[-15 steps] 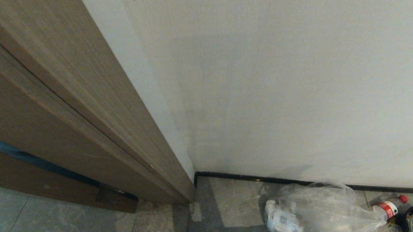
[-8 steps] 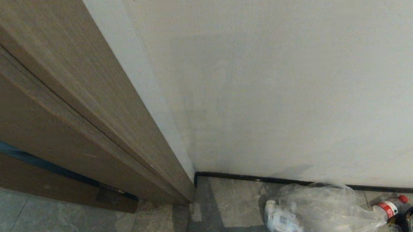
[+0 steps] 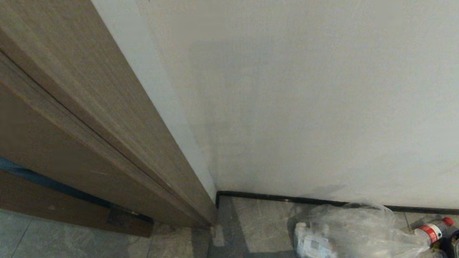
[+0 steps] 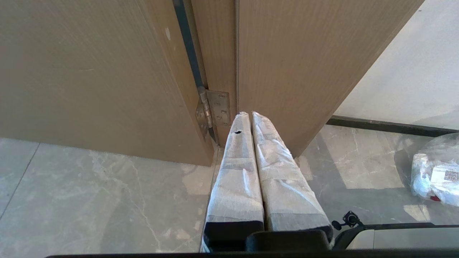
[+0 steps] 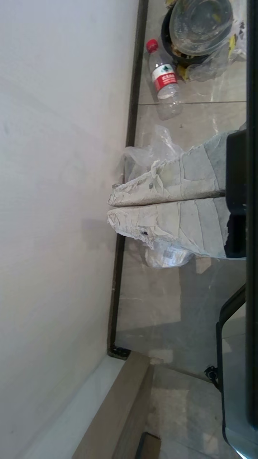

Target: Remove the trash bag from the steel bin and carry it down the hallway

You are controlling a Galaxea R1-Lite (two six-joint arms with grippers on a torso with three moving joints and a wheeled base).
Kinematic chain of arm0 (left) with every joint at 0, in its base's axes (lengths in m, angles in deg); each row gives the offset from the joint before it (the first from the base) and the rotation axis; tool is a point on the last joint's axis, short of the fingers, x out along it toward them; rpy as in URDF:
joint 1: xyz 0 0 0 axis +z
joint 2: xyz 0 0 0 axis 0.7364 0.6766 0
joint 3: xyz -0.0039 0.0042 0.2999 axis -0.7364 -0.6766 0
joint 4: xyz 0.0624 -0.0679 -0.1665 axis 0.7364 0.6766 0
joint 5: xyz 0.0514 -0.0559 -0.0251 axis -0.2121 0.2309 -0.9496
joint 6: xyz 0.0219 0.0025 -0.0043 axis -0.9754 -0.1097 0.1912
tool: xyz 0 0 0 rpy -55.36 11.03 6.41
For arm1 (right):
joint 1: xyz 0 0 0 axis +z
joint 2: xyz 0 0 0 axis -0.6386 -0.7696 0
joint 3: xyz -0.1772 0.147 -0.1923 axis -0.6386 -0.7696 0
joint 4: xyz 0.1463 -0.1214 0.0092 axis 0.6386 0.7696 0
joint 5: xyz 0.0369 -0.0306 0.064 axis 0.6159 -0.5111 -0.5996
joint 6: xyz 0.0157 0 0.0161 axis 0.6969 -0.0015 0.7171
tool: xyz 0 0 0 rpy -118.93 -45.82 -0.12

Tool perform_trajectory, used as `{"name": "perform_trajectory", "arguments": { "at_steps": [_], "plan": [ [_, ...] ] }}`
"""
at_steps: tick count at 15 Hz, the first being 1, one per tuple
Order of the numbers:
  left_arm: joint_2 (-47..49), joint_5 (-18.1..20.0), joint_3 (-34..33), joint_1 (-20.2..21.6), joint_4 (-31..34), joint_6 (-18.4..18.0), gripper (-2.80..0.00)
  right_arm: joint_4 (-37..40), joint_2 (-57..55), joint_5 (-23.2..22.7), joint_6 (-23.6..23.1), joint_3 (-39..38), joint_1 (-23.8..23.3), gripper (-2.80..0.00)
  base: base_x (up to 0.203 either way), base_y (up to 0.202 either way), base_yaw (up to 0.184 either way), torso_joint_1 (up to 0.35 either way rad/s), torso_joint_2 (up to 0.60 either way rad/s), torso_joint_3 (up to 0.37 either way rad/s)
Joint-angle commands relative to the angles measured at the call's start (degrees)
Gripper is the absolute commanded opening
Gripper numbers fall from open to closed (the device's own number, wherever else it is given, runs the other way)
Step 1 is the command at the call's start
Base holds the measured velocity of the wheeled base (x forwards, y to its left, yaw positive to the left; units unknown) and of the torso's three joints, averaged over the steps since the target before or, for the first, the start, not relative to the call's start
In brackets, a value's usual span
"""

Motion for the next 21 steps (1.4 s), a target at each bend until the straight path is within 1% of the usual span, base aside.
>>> {"name": "perform_trajectory", "arguments": {
  "at_steps": [1,9,21],
  "plan": [
    [0.0,0.0,0.0,0.0,0.0,-0.1,-2.8,0.1,0.3,0.0,0.0,0.0,0.0,-2.8,0.0,0.0,0.0,0.0,0.0,0.0],
    [0.0,0.0,0.0,0.0,0.0,0.0,-2.8,0.1,0.3,0.0,-0.1,0.0,0.0,-2.8,0.0,0.0,0.0,0.0,0.0,0.008],
    [0.0,-0.1,0.0,0.0,0.0,0.1,-2.8,0.1,0.3,0.0,0.0,0.0,0.0,-2.8,0.0,0.0,0.0,0.002,0.0,0.186]
  ]
}}
